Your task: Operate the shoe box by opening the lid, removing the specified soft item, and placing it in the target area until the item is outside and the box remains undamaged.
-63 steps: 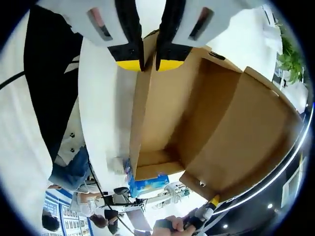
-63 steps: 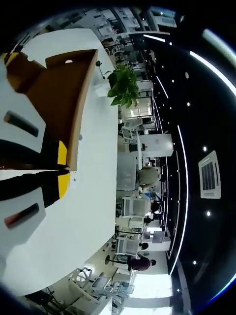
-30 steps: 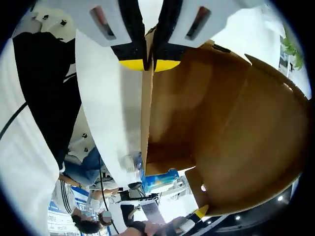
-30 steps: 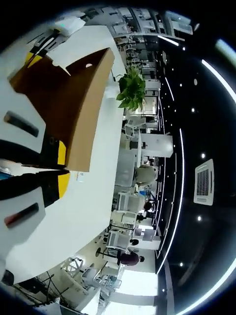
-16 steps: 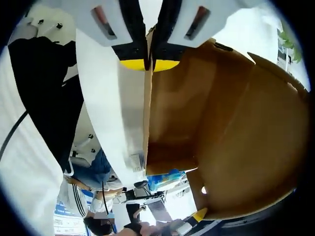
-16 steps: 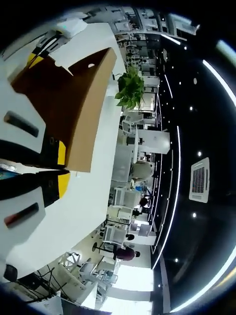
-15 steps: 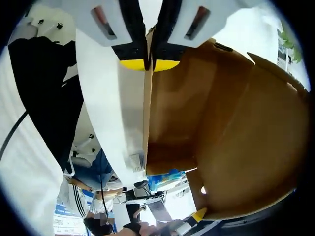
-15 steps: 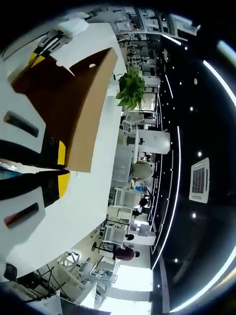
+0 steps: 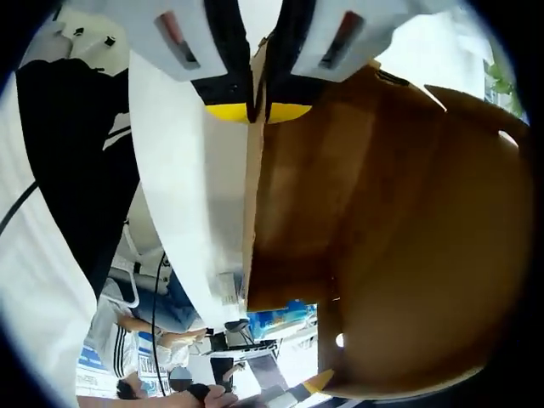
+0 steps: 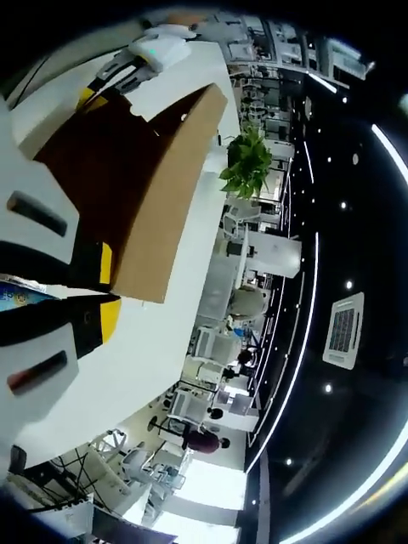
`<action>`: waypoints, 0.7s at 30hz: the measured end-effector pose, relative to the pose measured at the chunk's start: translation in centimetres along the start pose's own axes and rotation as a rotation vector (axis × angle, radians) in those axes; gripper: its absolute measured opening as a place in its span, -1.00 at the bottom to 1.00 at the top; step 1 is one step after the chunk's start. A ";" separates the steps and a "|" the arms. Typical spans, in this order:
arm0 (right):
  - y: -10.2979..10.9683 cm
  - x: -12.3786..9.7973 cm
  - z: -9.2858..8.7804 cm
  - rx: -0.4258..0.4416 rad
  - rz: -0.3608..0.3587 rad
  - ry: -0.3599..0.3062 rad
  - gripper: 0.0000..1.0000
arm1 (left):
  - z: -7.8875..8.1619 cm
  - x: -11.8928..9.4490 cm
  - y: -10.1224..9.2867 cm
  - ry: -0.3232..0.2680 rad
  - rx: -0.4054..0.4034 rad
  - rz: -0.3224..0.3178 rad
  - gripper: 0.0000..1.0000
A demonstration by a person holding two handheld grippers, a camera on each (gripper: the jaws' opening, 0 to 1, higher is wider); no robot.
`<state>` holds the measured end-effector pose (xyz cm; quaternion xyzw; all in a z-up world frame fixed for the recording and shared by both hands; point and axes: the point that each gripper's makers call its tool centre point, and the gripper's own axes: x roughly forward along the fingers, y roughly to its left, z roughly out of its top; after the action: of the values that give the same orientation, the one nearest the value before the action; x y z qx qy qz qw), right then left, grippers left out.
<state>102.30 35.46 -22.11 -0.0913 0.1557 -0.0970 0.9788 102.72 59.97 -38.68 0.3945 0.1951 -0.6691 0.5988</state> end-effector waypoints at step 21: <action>0.7 0.1 -3.0 0.011 -0.005 0.080 -1.00 | 0.5 -0.6 1.2 0.044 0.027 0.170 -0.66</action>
<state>101.55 35.70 -25.14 -0.0824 0.1942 -0.1039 0.9720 103.74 59.78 -37.65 0.4324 0.1648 -0.6094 0.6438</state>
